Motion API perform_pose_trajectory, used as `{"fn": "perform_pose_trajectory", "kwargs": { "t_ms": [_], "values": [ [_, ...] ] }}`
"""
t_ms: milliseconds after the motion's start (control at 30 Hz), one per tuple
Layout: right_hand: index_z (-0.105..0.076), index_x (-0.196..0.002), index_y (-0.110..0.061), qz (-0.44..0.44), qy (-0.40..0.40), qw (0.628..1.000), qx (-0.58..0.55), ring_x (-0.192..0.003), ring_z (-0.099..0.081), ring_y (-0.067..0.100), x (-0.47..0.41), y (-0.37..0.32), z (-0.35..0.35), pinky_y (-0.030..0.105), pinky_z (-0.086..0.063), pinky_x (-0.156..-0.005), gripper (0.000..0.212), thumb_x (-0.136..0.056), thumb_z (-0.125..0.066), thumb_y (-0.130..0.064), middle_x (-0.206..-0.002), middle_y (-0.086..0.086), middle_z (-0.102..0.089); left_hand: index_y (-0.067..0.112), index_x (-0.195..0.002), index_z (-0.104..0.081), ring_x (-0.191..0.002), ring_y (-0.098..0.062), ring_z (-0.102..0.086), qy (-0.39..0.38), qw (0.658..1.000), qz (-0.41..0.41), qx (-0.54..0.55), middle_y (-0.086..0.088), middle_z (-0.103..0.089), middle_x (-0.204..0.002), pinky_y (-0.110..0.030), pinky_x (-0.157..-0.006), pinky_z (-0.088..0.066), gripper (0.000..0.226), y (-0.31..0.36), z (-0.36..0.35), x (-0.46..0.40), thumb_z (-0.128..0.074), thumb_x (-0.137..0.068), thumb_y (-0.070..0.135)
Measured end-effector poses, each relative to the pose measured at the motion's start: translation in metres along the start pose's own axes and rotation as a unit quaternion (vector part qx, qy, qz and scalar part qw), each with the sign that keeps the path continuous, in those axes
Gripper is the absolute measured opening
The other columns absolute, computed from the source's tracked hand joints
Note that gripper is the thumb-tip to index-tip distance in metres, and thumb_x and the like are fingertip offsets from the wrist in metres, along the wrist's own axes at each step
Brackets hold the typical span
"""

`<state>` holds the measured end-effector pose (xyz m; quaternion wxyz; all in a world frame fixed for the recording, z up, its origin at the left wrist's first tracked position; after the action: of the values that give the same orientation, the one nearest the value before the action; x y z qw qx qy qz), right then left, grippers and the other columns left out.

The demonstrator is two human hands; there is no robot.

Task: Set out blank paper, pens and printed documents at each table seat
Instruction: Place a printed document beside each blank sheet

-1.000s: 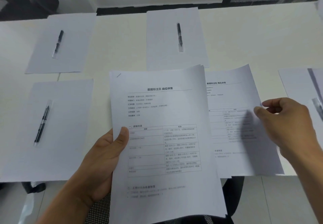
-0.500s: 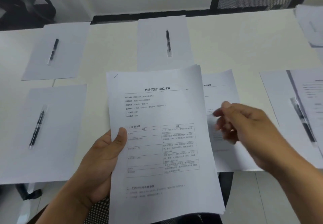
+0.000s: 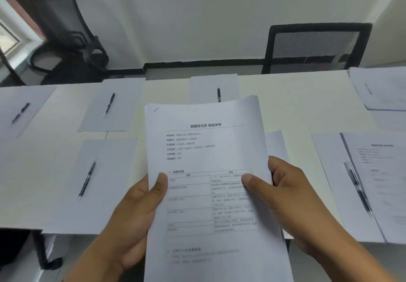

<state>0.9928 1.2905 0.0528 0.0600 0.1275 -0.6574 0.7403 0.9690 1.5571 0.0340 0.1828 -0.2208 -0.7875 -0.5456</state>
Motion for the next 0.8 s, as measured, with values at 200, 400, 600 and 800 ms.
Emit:
{"fn": "perform_pose_trajectory", "kwargs": {
  "t_ms": [200, 400, 600, 800],
  "values": [
    [-0.076, -0.099, -0.033, -0.001, -0.020, 1.000, -0.015, -0.088, -0.082, 0.015, 0.018, -0.049, -0.005, 0.038, -0.063, -0.078, 0.005, -0.102, -0.073, -0.030, -0.098, -0.009, -0.083, 0.023, -0.140, -0.074, -0.130, -0.042, -0.071, -0.001, 0.999, -0.038, 0.004, -0.017, -0.071, -0.145, -0.052, -0.094, -0.065, 0.050, 0.036, -0.011, 0.040, -0.067, -0.099, 0.051],
    [-0.077, -0.103, -0.030, 0.011, -0.035, 0.999, -0.007, -0.094, -0.082, 0.022, 0.033, -0.085, -0.022, 0.053, -0.064, -0.092, 0.005, -0.103, -0.073, -0.027, -0.104, -0.004, -0.084, 0.024, -0.138, -0.075, -0.129, -0.041, -0.072, 0.021, 0.997, -0.073, 0.012, -0.016, -0.073, -0.144, -0.048, -0.094, -0.066, 0.048, 0.062, -0.003, 0.078, -0.069, -0.097, 0.049],
    [-0.077, -0.107, -0.029, 0.033, -0.050, 0.998, 0.001, -0.098, -0.082, 0.025, 0.049, -0.116, -0.059, 0.061, -0.061, -0.098, 0.015, -0.094, -0.076, -0.038, -0.106, -0.003, -0.084, 0.025, -0.138, -0.075, -0.132, -0.040, -0.071, 0.037, 0.995, -0.094, 0.021, -0.015, -0.072, -0.146, -0.053, -0.102, -0.062, 0.038, 0.079, 0.025, 0.113, -0.054, -0.111, 0.041],
    [-0.079, -0.104, -0.029, 0.056, -0.054, 0.997, 0.014, -0.096, -0.082, 0.024, 0.064, -0.135, -0.113, 0.056, -0.064, -0.093, 0.005, -0.101, -0.075, -0.026, -0.103, -0.001, -0.084, 0.025, -0.141, -0.072, -0.131, -0.038, -0.071, 0.051, 0.991, -0.123, 0.000, -0.013, -0.073, -0.144, -0.060, -0.112, -0.055, 0.042, 0.103, 0.072, 0.147, -0.055, -0.107, 0.043]
  ]
}}
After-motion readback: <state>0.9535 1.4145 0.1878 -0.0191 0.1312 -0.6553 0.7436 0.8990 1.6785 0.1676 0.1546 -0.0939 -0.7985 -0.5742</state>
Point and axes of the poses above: each hand's wrist, its own x-axis away from the middle knuckle, its own z-axis out of the back of the hand, y = z × x, the point moved 7 cm from there along -x, towards the middle knuckle
